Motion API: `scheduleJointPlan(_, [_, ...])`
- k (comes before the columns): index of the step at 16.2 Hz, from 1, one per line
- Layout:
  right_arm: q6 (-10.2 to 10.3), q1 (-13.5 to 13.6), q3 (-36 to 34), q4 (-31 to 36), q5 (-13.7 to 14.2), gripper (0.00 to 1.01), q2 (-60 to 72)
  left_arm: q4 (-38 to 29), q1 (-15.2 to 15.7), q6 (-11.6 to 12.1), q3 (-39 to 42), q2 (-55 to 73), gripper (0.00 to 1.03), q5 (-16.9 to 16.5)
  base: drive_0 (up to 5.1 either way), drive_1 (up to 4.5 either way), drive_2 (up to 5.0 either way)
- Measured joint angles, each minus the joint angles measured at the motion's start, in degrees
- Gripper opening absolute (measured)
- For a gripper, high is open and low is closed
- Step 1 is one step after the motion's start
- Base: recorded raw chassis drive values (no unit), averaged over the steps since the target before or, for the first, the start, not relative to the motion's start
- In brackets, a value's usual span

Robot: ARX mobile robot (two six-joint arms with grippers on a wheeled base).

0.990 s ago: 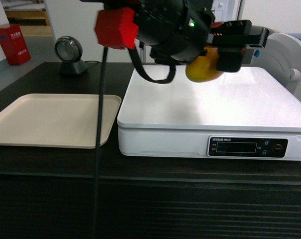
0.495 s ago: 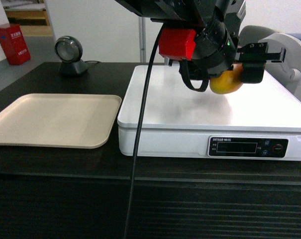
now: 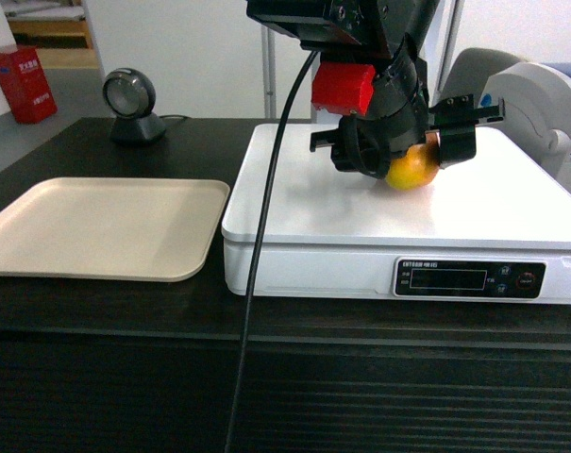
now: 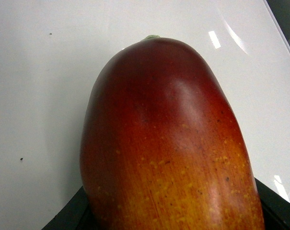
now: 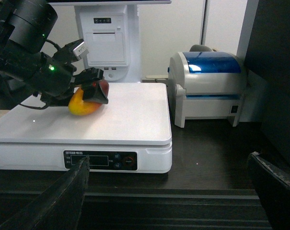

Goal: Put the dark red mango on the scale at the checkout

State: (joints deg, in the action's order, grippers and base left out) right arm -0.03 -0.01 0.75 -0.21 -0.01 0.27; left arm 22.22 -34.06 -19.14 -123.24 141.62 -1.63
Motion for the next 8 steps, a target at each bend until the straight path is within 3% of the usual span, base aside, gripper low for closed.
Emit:
scheduleJointPlan(4, [0.00,0.00,0.00,0.00,0.00,0.98,0.02,-0.02,-0.20,-1.38,-0.72,0.33,0.99,-0.26,0.0,0.00,0.0])
scheduleJointPlan(6, [0.00,0.00,0.00,0.00,0.00,0.98,0.02,-0.96,-0.24,-1.33,-0.66,0.31,0.98,0.15,0.0,0.00,0.0])
scheduleJointPlan(8, [0.00,0.00,0.00,0.00,0.00,0.98,0.00,-3.43,-0.35,0.15,1.18,-0.33,0.98,1.31,0.0,0.00,0.0])
